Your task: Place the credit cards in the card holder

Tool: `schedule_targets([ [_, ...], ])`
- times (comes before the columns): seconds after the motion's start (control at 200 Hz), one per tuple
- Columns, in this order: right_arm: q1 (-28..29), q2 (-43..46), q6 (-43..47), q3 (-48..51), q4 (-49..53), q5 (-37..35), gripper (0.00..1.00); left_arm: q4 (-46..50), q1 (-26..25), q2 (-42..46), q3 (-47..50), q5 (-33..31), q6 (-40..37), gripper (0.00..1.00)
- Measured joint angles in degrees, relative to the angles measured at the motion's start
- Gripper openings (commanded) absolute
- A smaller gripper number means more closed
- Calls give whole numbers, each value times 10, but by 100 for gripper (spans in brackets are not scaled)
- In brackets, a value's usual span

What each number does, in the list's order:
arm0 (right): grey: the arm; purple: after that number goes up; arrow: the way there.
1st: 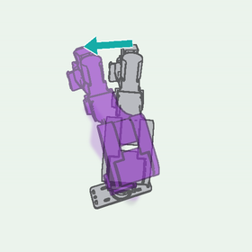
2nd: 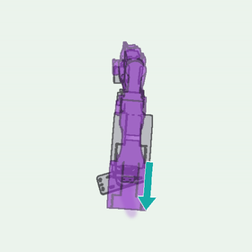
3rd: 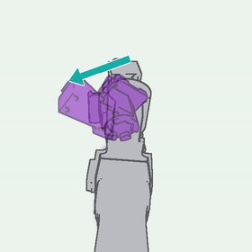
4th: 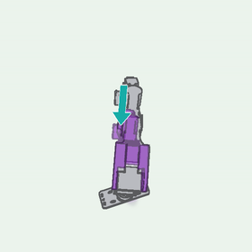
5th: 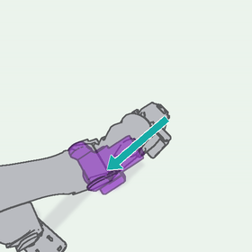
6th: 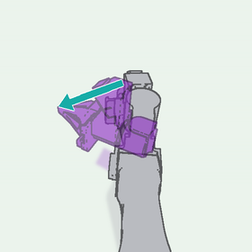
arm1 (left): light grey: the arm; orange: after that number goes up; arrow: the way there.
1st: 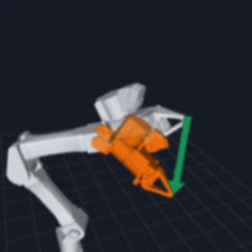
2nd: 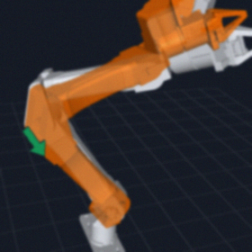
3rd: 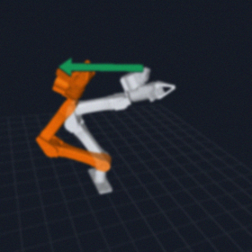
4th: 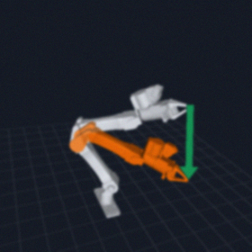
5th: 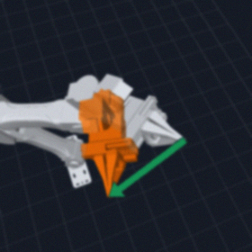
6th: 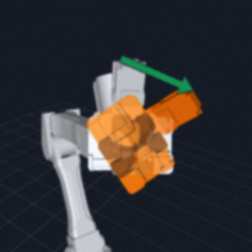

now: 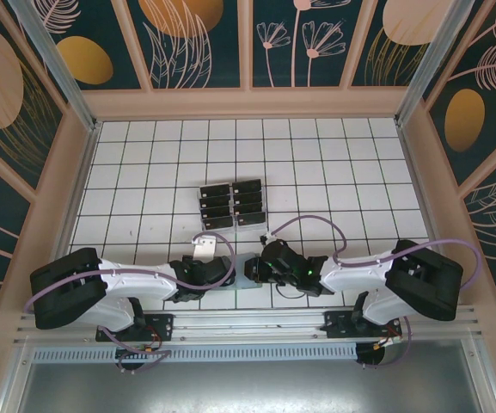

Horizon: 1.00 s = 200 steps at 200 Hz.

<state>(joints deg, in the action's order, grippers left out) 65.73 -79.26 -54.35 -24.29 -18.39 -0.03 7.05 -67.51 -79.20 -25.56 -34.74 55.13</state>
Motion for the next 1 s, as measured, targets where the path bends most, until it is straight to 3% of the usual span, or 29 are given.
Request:
schedule_targets([
  [0.255,1,-12,0,-14,-12,20,30,6,0,15,5,-1,7,81],
  [0.716,24,-93,16,-113,-11,42,36,125,0,226,16,-73,90,85],
  [1.001,28,-175,22,-167,-7,64,36,177,0,283,17,-105,118,86],
])
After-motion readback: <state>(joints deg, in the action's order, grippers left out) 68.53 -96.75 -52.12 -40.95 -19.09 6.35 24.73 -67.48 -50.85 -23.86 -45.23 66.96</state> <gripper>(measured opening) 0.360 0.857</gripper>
